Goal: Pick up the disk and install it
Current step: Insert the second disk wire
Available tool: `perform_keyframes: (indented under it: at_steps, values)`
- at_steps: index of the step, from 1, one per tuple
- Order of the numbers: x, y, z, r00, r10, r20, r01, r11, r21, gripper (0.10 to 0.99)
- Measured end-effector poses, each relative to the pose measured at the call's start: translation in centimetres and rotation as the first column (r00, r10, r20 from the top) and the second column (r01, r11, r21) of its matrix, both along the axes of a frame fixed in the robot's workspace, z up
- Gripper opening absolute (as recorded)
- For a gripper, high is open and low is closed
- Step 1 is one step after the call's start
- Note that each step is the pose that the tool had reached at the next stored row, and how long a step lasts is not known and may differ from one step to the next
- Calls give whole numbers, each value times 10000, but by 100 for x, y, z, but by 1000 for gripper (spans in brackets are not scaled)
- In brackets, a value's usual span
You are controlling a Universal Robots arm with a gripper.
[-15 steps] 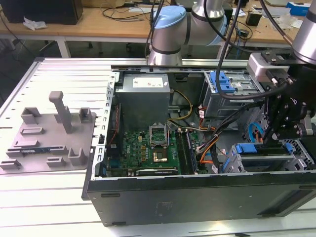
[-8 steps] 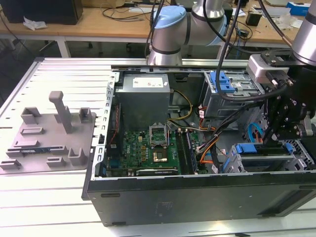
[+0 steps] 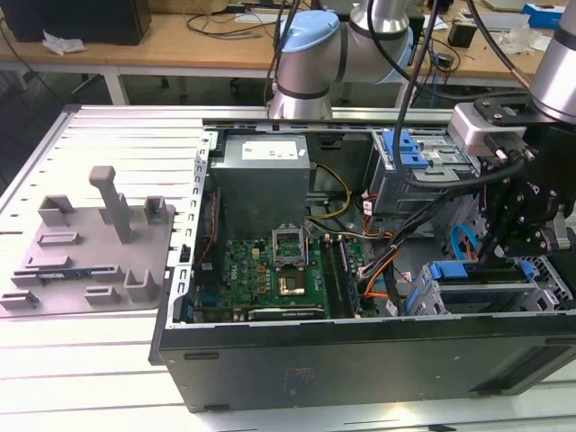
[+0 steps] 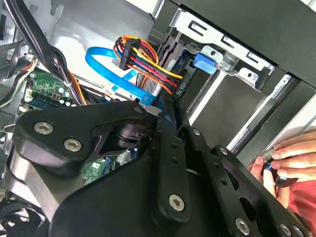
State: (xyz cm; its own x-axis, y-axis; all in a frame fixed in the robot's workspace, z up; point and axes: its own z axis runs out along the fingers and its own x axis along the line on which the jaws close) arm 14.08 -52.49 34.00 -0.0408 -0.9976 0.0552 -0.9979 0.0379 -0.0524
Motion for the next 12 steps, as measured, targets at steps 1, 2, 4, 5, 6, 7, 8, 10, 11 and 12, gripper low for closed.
perform_keyframes:
  at_steps: [1, 2, 4, 5, 6, 7, 8, 10, 11, 12]
  values:
    - [-1, 0, -8, 10000, 13, 0, -13, 10000, -2, 161]
    - [-1, 0, -15, 10000, 22, 0, -22, 10000, -1, 161]
    - [-1, 0, -25, 10000, 34, 0, -34, 10000, 2, 161]
    - [-2, 0, -27, 10000, 39, 0, -39, 10000, 1, 161]
    - [-1, 0, -27, 10000, 40, 0, -40, 10000, 1, 161]
    - [-2, 0, -27, 10000, 39, 0, -39, 10000, 5, 173]
    - [-1, 2, -8, 10000, 40, 1, -40, 10000, 3, 231]
    - [-2, 8, 64, 10000, 39, 0, -39, 9999, -99, 294]
    - [-2, 13, 119, 10000, 39, 0, -39, 9998, -177, 357]
    - [-2, 16, 143, 10000, 39, 0, -39, 9998, -215, 416]
